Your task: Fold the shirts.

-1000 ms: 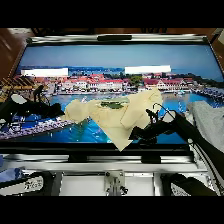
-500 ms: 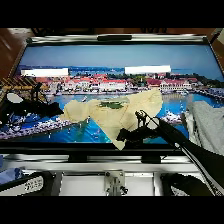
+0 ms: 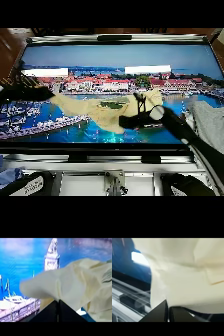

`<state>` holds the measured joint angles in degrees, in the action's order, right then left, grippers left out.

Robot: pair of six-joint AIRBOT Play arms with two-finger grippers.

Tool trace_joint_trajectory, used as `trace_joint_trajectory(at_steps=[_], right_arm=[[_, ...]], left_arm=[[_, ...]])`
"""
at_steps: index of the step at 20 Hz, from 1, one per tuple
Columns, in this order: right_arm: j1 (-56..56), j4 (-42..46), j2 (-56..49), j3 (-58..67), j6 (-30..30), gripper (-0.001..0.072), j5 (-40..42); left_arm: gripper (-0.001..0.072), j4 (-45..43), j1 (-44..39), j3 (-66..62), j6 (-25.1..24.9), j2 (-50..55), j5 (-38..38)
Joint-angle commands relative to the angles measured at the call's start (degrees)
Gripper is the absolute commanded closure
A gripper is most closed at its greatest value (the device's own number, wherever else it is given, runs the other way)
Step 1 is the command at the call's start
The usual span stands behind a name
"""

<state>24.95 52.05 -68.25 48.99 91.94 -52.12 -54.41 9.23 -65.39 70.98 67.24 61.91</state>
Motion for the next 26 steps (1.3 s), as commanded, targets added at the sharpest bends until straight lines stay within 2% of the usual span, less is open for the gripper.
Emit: trace_joint_trajectory(at_steps=[1,5,8,11,15,19,22,24,26], right_arm=[[-6.27,19.15,10.78,16.11,-1.64,0.0651,-10.19],[-16.41,35.10,25.51,41.62,-1.57,0.0651,-3.69],[-20.79,39.47,31.54,52.70,-1.51,0.0650,1.68],[-21.68,39.28,34.29,54.51,-0.20,0.0650,0.26],[-21.68,38.93,32.94,54.49,-0.68,0.0650,-5.70],[-21.68,39.41,30.42,54.49,-1.77,0.0650,-10.08],[-21.68,41.57,26.05,54.49,-1.77,0.0650,-19.87],[-21.68,42.62,20.50,54.34,-1.75,0.0650,-28.92],[-21.66,42.45,13.92,51.71,-0.98,0.0650,-33.68]], left_arm=[[0.0680,0.07,0.07,-12.61,1.53,-8.70,-3.10],[0.0680,0.02,1.42,-27.87,5.86,-22.53,-22.64],[0.0680,-0.04,2.25,-30.67,9.62,-31.65,-32.96],[0.0681,-1.73,2.23,-30.64,11.50,-36.76,-29.57],[0.0681,-4.74,2.25,-30.56,12.87,-37.24,-22.47],[0.0681,-6.36,2.23,-28.74,12.85,-37.11,-21.46],[0.0681,-9.92,2.23,-25.73,12.87,-36.85,-18.75],[0.0681,-12.44,2.23,-21.29,12.87,-36.22,-16.46],[0.0680,-13.92,2.23,-14.64,12.85,-34.64,-15.85]])
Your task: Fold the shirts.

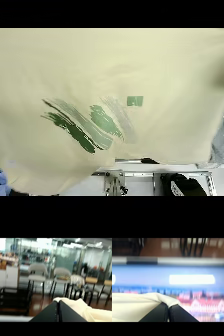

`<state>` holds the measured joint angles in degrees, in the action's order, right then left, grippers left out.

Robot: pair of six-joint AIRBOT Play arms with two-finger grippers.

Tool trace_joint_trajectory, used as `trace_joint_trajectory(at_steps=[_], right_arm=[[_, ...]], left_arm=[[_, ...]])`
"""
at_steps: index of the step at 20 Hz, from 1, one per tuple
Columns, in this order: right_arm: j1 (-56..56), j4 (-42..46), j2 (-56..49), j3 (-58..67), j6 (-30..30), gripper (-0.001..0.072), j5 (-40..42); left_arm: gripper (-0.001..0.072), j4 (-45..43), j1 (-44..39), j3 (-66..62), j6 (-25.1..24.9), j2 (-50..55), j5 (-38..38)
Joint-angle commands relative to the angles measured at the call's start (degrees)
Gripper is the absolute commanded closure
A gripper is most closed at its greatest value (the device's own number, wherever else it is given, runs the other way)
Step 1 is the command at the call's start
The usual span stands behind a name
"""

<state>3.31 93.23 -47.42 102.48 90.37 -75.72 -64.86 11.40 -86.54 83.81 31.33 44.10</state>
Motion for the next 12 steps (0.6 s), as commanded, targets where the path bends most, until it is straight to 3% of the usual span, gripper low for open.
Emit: trace_joint_trajectory(at_steps=[1,3,6,10,12], right_arm=[[0.00,0.98,-10.29,-4.90,1.46,0.0650,-9.20],[0.00,-0.17,-17.46,-12.20,3.93,0.0650,-2.05],[0.00,-6.73,-31.23,-17.79,9.18,0.0650,13.40],[-0.02,-28.09,-46.05,-17.79,12.46,0.0649,26.88],[0.00,-33.46,-49.66,-17.79,12.37,0.0649,28.96]], left_arm=[[0.0681,-4.04,0.09,10.05,0.02,2.64,1.57],[0.0680,-4.61,0.07,17.11,0.11,7.23,-1.22],[0.0679,-3.06,0.04,22.77,6.60,17.70,-7.72],[0.0679,4.83,-0.11,22.86,7.15,32.57,-6.88],[0.0678,6.84,-1.05,22.86,7.13,37.59,-4.33]])
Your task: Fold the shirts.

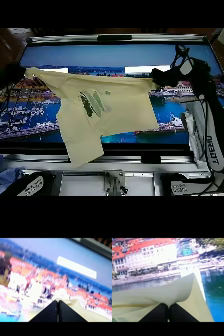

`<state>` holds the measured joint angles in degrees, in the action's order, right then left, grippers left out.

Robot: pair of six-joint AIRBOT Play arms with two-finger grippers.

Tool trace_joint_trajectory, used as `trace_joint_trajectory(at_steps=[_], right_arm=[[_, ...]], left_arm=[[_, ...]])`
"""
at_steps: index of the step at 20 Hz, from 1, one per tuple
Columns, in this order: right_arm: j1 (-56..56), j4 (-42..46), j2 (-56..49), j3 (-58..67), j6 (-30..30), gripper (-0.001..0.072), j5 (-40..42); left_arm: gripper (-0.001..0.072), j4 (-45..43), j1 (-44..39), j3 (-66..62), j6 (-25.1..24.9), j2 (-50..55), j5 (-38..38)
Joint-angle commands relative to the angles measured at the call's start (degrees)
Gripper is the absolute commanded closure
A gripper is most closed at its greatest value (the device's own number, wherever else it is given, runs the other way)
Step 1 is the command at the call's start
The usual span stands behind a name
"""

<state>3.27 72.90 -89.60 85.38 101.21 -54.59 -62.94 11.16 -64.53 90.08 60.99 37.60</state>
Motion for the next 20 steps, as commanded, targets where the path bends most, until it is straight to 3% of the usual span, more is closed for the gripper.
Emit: trace_joint_trajectory(at_steps=[1,3,4,5,6,7,10,12,13,15,16,20], right_arm=[[0.04,-13.20,-8.46,-0.70,1.44,0.0649,7.80],[-0.02,-12.85,-9.03,-0.70,-0.37,0.0618,7.50],[-0.55,-13.14,-8.41,-0.68,-1.73,0.0428,7.15],[-1.44,-13.46,-7.48,-0.37,-4.46,0.0190,5.70],[-2.89,-13.03,-6.29,0.76,-9.11,0.0163,2.08],[-4.68,-11.02,-5.09,2.32,-12.63,0.0163,-2.56],[-12.20,2.23,-1.18,5.62,-15.45,0.0163,-18.23],[-18.47,3.23,-0.11,5.60,-16.13,0.0163,-27.96],[-21.11,2.25,-0.11,5.11,-16.74,0.0163,-31.91],[-25.18,-1.31,-0.11,2.56,-18.43,0.0163,-37.64],[-26.38,-2.89,-0.11,0.81,-19.08,0.0163,-39.19],[-26.82,-5.46,-0.11,-3.63,-20.17,0.0163,-38.64]], left_arm=[[0.0679,5.01,-1.55,0.85,0.87,9.88,3.72],[0.0678,4.98,-3.26,0.85,0.87,13.07,7.34],[0.0657,4.98,-3.82,0.85,0.87,14.01,9.29],[0.0453,5.01,-3.91,0.76,0.87,14.43,12.02],[0.0075,4.90,-3.37,0.46,0.85,14.38,15.96],[-0.0006,4.79,-2.16,-0.17,0.68,14.36,20.35],[0.0005,0.96,4.33,-1.01,-0.04,14.38,38.32],[0.0224,-0.37,7.78,1.64,-2.16,14.14,46.99],[0.0224,-0.35,8.57,4.52,-2.64,13.73,48.68],[0.0219,0.02,8.02,12.81,-4.44,11.98,46.38],[0.0178,0.42,7.34,17.16,-5.66,11.19,43.93],[0.0178,7.08,6.01,28.39,-10.64,10.64,34.29]])
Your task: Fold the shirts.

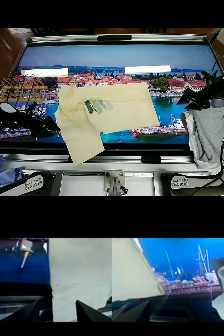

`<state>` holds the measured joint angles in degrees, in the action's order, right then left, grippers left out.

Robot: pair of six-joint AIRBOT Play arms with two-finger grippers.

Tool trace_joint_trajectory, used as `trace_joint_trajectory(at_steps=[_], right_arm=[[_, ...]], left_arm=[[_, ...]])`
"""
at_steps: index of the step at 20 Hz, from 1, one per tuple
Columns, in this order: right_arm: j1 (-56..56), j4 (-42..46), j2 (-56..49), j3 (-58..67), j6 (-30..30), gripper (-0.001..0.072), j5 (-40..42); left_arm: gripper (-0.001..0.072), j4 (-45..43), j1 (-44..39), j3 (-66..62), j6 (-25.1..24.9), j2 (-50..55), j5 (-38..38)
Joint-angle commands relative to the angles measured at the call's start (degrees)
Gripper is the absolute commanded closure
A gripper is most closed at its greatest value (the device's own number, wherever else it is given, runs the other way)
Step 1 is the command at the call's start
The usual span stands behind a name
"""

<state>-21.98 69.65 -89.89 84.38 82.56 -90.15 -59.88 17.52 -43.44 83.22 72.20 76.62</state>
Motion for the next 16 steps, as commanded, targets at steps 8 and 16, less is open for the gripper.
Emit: trace_joint_trajectory(at_steps=[8,16], right_arm=[[-1.36,-3.19,0.07,-4.15,-1.33,0.0161,-0.09],[-1.36,-8.41,0.04,-22.05,-6.78,0.0043,9.49]], left_arm=[[0.0376,6.97,-5.55,8.52,-5.62,0.74,-11.72],[0.0678,9.35,-5.75,8.50,-5.66,0.50,-11.41]])
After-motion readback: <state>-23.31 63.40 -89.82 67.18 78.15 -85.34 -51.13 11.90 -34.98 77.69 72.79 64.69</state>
